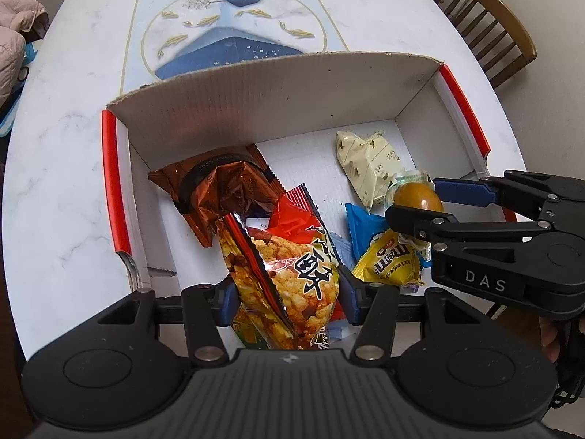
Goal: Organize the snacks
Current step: 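Open both tools to drop the chip bag and yolk snack into the box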
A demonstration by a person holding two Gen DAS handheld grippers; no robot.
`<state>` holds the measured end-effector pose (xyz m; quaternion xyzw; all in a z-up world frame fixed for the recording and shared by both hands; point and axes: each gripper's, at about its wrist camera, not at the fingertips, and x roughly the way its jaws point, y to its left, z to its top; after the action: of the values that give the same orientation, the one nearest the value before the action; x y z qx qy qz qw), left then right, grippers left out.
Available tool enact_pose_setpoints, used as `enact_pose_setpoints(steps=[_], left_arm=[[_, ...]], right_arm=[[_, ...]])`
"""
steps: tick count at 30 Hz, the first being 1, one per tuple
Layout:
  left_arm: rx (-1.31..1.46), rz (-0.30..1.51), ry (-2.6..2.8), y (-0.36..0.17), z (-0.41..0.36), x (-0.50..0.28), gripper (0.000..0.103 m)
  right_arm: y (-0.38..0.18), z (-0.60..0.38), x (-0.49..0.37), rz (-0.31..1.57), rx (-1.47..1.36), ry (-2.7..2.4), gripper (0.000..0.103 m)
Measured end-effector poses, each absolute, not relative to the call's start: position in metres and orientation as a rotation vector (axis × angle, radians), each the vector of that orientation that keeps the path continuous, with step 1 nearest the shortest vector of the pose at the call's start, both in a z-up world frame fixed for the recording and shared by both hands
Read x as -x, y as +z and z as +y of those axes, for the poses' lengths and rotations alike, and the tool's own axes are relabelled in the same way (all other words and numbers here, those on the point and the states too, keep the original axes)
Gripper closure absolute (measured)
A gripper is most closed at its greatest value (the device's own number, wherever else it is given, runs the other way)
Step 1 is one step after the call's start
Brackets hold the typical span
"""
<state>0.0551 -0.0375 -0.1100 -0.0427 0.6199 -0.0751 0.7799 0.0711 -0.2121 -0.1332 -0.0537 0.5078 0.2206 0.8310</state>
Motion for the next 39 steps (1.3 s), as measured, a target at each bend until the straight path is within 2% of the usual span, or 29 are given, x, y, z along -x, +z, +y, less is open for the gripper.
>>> enact_pose_setpoints(steps=[8, 13, 17, 22, 31, 33, 39], left_arm=[[0.106, 1.320, -0.163, -0.112, -0.035, -0.052, 0.048], [0.117, 1.286, -0.163, -0.105, -0.031, -0.046, 0.043], [0.115, 1.241, -0.172, -0.096, -0.029, -0.039, 0.042], [0.100, 1.187, -0.171, -0.084, -0.028, -0.026, 0.039], [0.106, 1.111, -0.179, -0.059, -0.016, 0.001, 0.038], [0.109, 1.091, -0.178, -0.054, -0.014, 0.006, 0.035], [0.109, 1.031, -0.179, -0.036, -0.010, 0.021, 0.033]], right_arm=[[-0.132, -0.213, -0.070, 1.076, 0.111, 0.462, 0.050], [-0.127, -0.218, -0.067, 1.062, 0.089, 0.452, 0.039], [-0.120, -0.222, -0.061, 1.047, 0.063, 0.455, 0.037], [-0.106, -0.226, -0.048, 1.000, 0.027, 0.457, 0.020], [-0.076, -0.232, -0.018, 0.902, -0.044, 0.492, 0.007], [-0.070, -0.233, -0.011, 0.877, -0.054, 0.503, 0.004], [-0.053, -0.234, 0.011, 0.815, -0.065, 0.513, 0.003]])
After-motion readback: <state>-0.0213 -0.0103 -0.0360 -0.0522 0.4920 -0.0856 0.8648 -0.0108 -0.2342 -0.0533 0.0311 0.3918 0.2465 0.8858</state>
